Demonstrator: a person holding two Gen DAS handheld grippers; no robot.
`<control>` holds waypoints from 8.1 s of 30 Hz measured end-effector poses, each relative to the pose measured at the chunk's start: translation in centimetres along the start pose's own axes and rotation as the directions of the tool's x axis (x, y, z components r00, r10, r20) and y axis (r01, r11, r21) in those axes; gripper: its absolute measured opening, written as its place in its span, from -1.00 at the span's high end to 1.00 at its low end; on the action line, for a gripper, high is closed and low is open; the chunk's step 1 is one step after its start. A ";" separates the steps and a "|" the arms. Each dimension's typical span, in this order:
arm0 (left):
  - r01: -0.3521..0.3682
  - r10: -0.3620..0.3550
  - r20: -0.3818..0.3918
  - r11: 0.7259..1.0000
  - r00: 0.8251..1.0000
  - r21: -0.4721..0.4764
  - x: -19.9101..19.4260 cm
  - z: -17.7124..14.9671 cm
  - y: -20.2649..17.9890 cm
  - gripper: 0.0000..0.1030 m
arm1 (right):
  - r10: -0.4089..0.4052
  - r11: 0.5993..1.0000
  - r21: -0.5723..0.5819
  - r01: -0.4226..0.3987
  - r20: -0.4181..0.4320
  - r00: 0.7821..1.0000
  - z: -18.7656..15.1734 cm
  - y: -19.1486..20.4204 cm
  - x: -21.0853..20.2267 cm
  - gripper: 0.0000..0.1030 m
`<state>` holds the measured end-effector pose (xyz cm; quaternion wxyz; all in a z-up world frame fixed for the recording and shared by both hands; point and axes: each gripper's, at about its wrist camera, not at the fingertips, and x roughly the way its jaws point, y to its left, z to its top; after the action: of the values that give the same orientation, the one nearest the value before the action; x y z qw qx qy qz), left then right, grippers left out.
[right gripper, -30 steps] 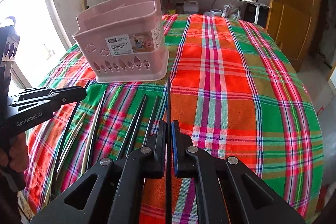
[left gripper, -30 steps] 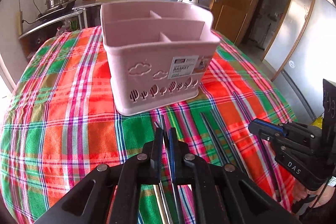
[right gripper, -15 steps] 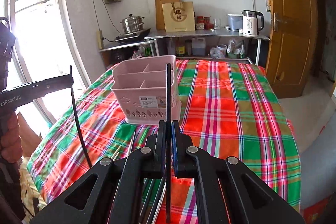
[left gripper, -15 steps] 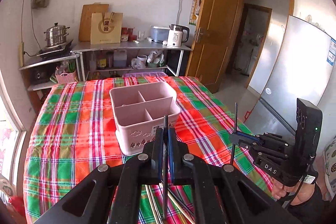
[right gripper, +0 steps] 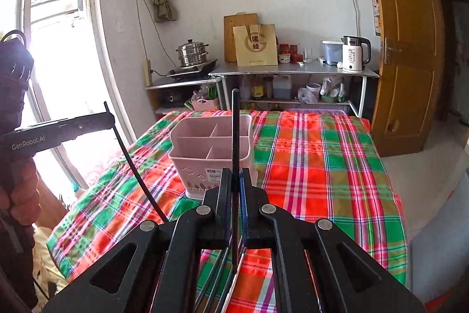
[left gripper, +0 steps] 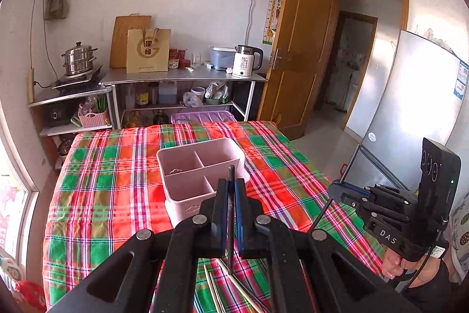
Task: Organize utensils
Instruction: 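Lift the right tool's chopstick into the pink basket and open while the left tool does likewise, then move both tools back to the chopsticks and close the left tool on one, then close the right tool on a black chopstick while the left tool holds its own, then carry the right tool's chopstick into the basket and open while the left tool releases its own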
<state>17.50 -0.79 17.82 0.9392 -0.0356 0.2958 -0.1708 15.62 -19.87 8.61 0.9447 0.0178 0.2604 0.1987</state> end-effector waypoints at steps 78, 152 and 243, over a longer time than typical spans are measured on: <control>0.020 -0.040 -0.117 0.986 0.992 -0.166 3.8 -13.3 2.7 0.44 | 0.063 0.996 0.077 -0.054 -0.129 0.990 -8.4 -0.4 2.9 0.70; -0.006 -0.011 -0.381 0.999 0.924 -0.045 20.9 -11.4 0.2 0.91 | -0.011 0.999 0.035 0.028 -0.409 0.912 -11.0 -1.3 13.4 0.84; -0.071 0.077 0.077 0.994 0.994 -0.078 2.5 11.0 6.6 0.93 | 0.132 0.991 -0.002 -0.132 0.078 0.988 10.9 3.5 6.2 0.89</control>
<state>27.69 4.19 24.41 0.9540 -0.0668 0.2652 -0.1229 24.64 -13.52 15.53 0.9388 0.0443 0.2221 0.2595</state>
